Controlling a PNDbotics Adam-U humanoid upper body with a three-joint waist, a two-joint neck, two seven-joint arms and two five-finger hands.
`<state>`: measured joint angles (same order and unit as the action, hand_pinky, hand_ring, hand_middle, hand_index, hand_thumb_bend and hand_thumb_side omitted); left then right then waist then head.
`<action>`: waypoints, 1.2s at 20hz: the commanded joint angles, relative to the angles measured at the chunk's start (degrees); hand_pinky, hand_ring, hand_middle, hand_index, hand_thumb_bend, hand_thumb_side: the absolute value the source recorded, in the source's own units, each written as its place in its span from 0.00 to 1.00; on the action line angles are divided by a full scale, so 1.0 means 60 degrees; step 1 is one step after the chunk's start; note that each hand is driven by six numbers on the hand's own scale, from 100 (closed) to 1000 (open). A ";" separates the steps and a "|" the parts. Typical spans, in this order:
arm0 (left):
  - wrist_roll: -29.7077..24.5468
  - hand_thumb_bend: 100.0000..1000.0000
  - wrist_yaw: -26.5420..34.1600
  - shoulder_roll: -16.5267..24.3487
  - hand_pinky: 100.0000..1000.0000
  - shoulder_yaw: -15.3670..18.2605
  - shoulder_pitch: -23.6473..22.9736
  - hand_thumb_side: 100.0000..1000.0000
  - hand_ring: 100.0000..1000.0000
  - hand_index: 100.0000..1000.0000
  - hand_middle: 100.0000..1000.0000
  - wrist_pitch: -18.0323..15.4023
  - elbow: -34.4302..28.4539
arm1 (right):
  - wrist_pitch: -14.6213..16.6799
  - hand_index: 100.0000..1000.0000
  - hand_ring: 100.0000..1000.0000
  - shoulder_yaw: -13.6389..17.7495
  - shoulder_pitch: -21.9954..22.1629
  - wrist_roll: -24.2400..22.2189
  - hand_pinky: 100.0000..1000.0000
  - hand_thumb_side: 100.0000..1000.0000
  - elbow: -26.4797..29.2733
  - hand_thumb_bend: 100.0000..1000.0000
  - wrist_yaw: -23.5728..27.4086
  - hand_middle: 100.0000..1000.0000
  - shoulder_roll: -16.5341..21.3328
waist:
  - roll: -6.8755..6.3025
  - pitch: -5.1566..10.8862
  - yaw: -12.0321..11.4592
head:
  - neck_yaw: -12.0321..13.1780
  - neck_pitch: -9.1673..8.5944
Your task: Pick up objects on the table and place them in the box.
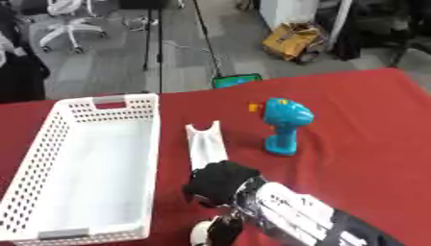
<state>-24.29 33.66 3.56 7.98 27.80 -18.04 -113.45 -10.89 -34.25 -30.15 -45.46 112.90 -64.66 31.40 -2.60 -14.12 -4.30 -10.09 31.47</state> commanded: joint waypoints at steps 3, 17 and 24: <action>-0.0030 0.00 -0.0056 0.0144 0.58 0.0046 0.0085 0.80 0.62 0.67 0.64 0.0001 -0.0191 | 0.0065 0.76 0.43 0.0139 0.0073 0.0241 0.20 0.41 0.0281 0.61 -0.0381 0.54 -0.0038 | 0.0032 0.0216 0.0017 | 0.0035 -0.0017; -0.0091 0.00 -0.0051 0.0138 0.57 0.0058 0.0083 0.80 0.62 0.67 0.64 -0.0014 -0.0191 | 0.0013 0.74 0.42 0.0120 0.0662 0.0327 0.18 0.40 0.0282 0.60 -0.0437 0.53 -0.0184 | -0.0007 0.0182 0.0011 | 0.0013 -0.0030; -0.0102 0.00 -0.0033 0.0121 0.57 0.0060 0.0106 0.80 0.62 0.67 0.64 -0.0021 -0.0191 | -0.0007 0.74 0.42 0.0155 0.0823 0.0287 0.18 0.40 0.0268 0.63 -0.0439 0.53 -0.0254 | -0.0035 0.0172 -0.0002 | 0.0025 -0.0093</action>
<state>-24.69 33.64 3.56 8.00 27.78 -18.13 -113.45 -10.86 -33.94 -24.83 -43.65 113.21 -66.94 29.84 -2.87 -14.10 -4.27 -10.06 31.44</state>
